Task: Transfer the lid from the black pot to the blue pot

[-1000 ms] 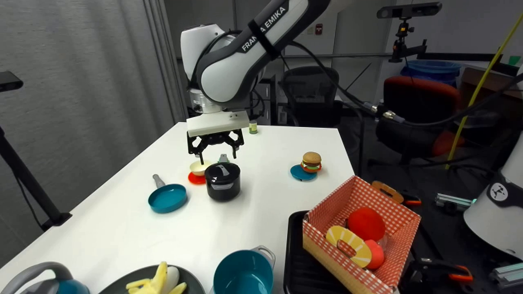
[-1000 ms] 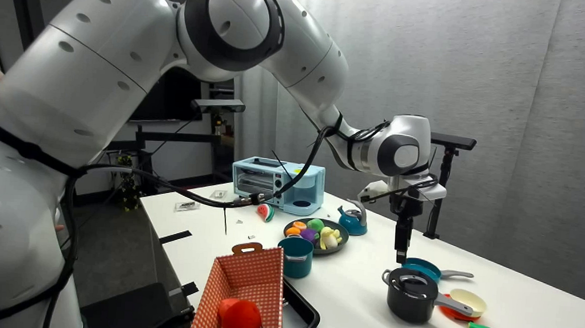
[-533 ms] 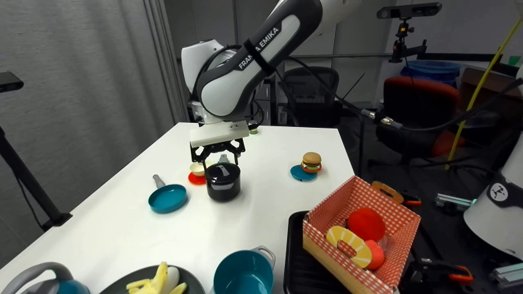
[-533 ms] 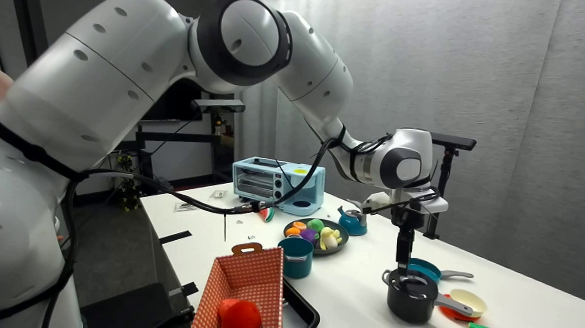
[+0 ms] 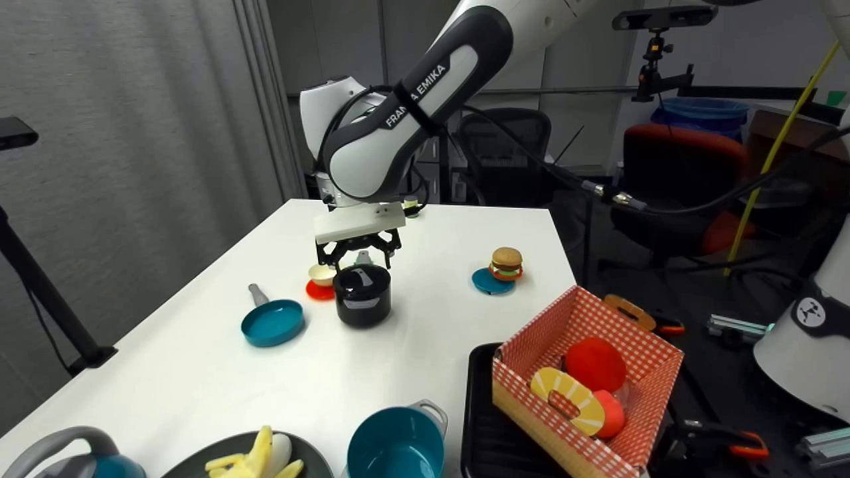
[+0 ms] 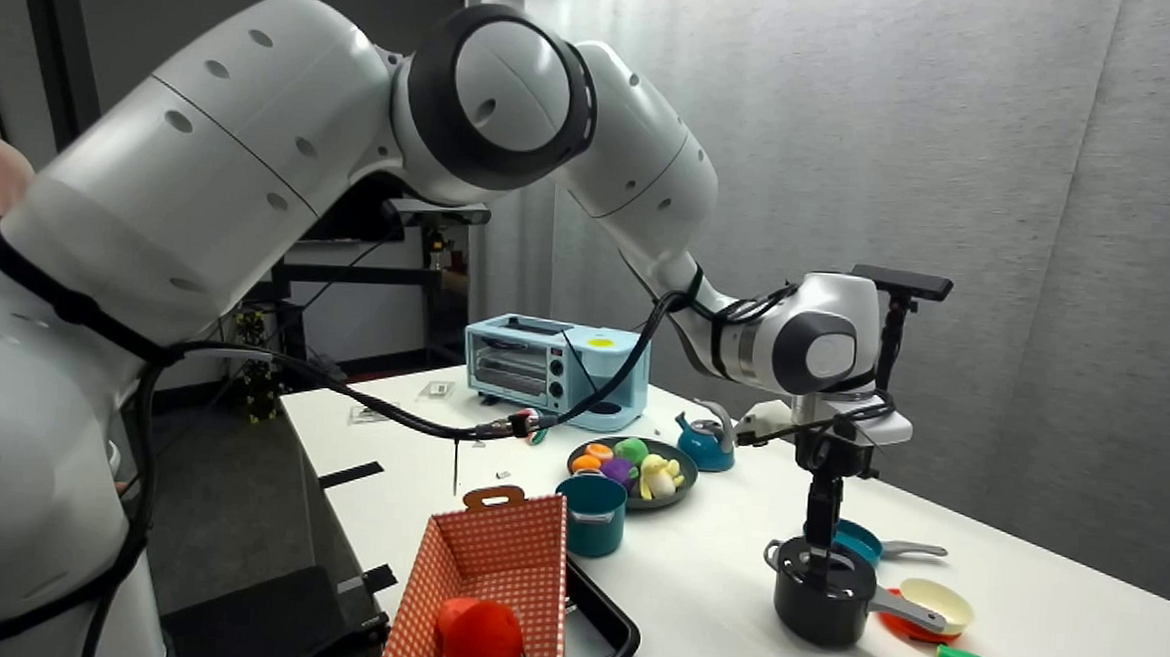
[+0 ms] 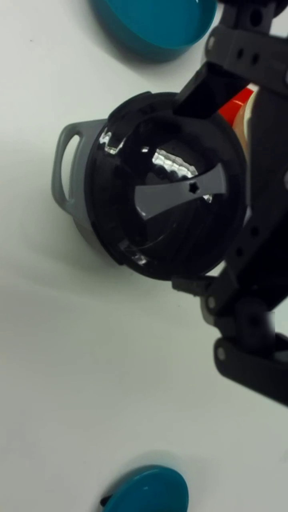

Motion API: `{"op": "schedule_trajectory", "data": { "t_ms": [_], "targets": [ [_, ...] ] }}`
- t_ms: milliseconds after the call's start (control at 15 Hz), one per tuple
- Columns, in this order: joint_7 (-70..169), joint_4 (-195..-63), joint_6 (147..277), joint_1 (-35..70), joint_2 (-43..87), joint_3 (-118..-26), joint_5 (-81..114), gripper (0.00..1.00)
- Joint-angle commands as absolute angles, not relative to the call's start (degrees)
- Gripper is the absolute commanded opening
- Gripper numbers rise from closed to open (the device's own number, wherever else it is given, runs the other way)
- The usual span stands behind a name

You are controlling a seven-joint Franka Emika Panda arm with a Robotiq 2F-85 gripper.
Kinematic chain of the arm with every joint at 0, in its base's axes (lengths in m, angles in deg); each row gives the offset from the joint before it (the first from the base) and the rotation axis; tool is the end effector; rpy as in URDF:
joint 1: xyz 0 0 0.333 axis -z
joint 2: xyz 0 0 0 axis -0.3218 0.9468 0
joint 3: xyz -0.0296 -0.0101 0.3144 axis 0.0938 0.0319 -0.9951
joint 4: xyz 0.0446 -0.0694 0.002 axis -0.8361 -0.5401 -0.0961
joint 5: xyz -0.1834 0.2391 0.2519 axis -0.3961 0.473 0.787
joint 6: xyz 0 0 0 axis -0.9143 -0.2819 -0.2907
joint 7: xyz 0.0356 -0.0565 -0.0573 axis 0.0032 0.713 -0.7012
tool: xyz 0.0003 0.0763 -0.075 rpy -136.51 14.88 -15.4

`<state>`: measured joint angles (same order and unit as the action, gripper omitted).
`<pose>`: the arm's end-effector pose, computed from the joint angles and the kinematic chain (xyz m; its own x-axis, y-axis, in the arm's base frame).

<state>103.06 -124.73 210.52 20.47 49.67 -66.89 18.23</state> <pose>0.6988 -0.1161 0.2047 0.4095 -0.9054 0.1117 -0.9123 -0.4065 0.0502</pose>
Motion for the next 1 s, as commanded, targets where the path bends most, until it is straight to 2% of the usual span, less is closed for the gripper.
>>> {"op": "schedule_trajectory", "data": {
  "t_ms": [0, 333, 400, 467, 533, 667, 733, 800, 867, 933],
  "targets": [
    [101.0, -121.56, 210.44, 21.26, 51.79, -66.89, 20.06, 1.0],
    [100.53, -120.36, 210.51, 21.5, 52.96, -66.92, 20.11, 0.99],
    [100.45, -120.13, 210.51, 21.5, 53.21, -66.92, 20.12, 0.94],
    [100.32, -119.92, 210.51, 21.54, 53.47, -66.99, 20.2, 0.86],
    [100.25, -119.75, 210.52, 21.56, 53.66, -67.02, 20.25, 0.84],
    [100.2, -119.16, 210.57, 21.54, 53.9, -67.07, 20.29, 0.69],
    [100.2, -118.85, 210.55, 21.56, 54.06, -67.12, 20.32, 0.49],
    [100.21, -118.76, 210.55, 21.54, 54.07, -67.13, 20.31, 0.45],
    [100.19, -118.78, 210.62, 21.5, 54.07, -67.12, 20.28, 0.45],
    [100.16, -118.62, 210.64, 21.48, 54.1, -67.14, 20.26, 0.38]
  ]
}}
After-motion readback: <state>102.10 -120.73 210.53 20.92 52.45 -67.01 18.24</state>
